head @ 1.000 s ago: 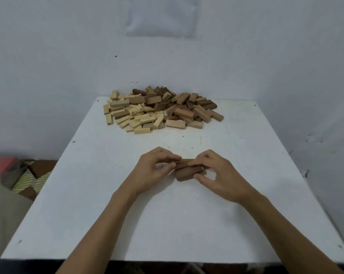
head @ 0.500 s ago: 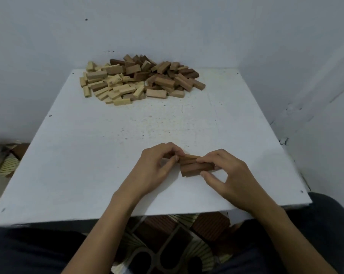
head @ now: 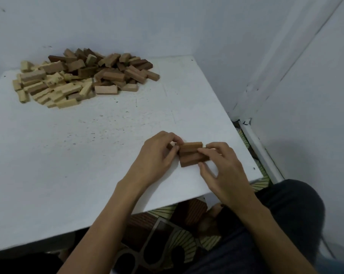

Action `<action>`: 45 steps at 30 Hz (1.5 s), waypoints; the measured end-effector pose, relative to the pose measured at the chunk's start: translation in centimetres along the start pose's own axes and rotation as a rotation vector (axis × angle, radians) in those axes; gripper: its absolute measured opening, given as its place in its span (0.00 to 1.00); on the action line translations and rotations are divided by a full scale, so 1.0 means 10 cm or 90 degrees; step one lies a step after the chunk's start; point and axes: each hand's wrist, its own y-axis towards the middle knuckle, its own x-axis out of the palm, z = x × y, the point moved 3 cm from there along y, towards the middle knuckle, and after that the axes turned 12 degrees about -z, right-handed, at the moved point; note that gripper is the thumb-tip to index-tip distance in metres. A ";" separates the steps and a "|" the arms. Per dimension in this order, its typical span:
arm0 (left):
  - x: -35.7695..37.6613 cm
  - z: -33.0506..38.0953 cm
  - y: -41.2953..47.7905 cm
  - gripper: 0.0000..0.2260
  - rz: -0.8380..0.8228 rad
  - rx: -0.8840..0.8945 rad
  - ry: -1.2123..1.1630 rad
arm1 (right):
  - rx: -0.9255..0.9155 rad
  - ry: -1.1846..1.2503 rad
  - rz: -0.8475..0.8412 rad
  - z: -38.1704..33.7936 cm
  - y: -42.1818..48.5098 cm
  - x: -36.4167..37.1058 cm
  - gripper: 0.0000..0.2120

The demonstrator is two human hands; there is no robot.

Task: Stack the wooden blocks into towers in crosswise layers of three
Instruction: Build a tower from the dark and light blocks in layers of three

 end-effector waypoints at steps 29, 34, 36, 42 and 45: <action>0.04 -0.13 0.09 0.28 -0.134 0.075 0.140 | -0.029 -0.044 -0.149 0.25 0.15 -0.05 0.29; 0.07 -0.11 0.01 0.30 -0.099 0.070 0.145 | -0.037 -0.027 -0.117 0.22 0.05 -0.06 0.30; 0.09 -0.10 -0.03 0.35 -0.092 0.051 0.179 | -0.001 -0.065 -0.125 0.21 0.01 -0.08 0.35; 0.17 -0.09 -0.08 0.46 -0.183 -0.046 0.332 | 0.127 -0.248 -0.228 0.11 -0.10 -0.01 0.46; 0.22 -0.03 -0.10 0.43 -0.201 -0.050 0.365 | 0.138 -0.261 -0.277 0.08 -0.10 0.04 0.43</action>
